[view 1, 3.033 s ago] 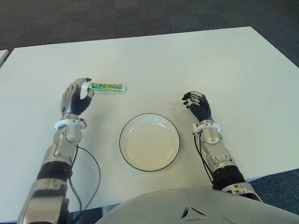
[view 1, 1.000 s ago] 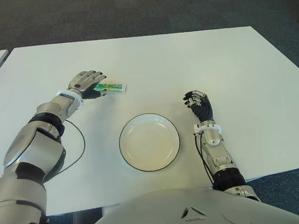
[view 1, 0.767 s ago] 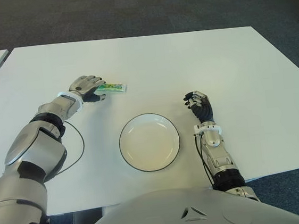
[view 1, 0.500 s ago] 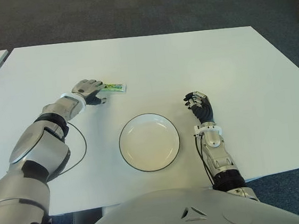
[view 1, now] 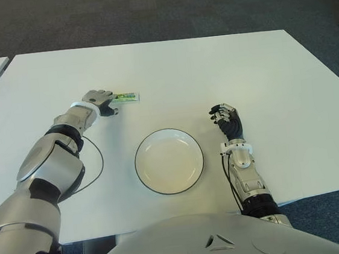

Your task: Put the toothpaste on the table into the plate.

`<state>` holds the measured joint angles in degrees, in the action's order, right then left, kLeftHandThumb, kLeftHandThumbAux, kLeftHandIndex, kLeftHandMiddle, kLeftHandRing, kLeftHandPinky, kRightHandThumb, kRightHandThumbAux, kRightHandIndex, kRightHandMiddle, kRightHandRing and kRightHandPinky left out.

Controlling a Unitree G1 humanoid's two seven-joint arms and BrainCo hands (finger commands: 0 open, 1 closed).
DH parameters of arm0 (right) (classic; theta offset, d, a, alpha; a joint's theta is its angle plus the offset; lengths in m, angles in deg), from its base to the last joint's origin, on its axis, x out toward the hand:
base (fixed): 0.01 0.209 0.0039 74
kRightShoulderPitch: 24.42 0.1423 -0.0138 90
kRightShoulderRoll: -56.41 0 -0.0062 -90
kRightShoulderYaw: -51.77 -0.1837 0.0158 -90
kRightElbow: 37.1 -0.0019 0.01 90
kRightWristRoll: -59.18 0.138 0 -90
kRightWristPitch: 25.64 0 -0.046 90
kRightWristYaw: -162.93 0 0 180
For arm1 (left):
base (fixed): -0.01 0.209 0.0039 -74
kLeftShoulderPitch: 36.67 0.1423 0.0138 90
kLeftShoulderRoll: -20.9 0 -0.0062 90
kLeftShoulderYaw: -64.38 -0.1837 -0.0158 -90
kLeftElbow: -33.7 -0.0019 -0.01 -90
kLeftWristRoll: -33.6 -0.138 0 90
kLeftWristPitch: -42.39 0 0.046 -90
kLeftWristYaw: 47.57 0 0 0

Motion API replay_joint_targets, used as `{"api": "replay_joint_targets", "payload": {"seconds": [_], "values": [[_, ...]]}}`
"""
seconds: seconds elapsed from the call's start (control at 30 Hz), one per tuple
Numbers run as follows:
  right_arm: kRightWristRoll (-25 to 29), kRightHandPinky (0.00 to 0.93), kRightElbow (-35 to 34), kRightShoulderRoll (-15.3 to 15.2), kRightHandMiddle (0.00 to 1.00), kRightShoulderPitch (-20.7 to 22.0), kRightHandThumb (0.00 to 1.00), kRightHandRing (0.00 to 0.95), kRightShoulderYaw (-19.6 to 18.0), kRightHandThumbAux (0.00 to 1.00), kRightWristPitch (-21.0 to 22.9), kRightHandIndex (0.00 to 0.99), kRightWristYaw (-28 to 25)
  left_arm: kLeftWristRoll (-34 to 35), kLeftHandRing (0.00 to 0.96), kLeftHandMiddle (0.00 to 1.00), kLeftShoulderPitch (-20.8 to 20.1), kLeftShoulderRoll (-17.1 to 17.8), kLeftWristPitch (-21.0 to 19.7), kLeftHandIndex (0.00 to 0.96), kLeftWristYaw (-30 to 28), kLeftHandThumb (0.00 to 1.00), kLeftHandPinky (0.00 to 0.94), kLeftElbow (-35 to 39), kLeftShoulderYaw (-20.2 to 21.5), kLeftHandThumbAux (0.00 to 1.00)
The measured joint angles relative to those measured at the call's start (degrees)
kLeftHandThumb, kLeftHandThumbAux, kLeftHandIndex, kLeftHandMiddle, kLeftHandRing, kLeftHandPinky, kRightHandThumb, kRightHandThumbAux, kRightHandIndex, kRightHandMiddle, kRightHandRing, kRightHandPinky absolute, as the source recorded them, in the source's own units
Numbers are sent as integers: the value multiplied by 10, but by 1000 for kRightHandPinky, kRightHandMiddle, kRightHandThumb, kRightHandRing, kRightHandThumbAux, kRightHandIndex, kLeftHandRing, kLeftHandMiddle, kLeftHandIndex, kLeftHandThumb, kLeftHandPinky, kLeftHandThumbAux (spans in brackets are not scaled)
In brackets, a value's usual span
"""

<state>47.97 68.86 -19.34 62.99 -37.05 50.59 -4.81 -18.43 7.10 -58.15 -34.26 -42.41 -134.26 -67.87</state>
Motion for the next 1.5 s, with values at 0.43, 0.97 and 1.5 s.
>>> {"api": "replay_joint_targets", "payload": {"seconds": [0.43, 0.97, 1.5], "values": [[2, 548, -14, -1, 499, -20, 708, 520, -1, 729, 0, 427, -2, 43, 0, 0, 3, -18, -58, 0, -41, 541, 60, -2, 37, 310], [2, 531, -27, 0, 494, -26, 709, 509, -1, 731, 0, 426, -4, 73, 0, 0, 9, -23, -66, 0, -57, 495, 35, 2, 69, 316], [-4, 526, -31, -3, 493, -28, 708, 506, -1, 731, 13, 426, -3, 138, 113, 111, 27, -30, -70, 179, -58, 578, 188, 8, 142, 375]]}}
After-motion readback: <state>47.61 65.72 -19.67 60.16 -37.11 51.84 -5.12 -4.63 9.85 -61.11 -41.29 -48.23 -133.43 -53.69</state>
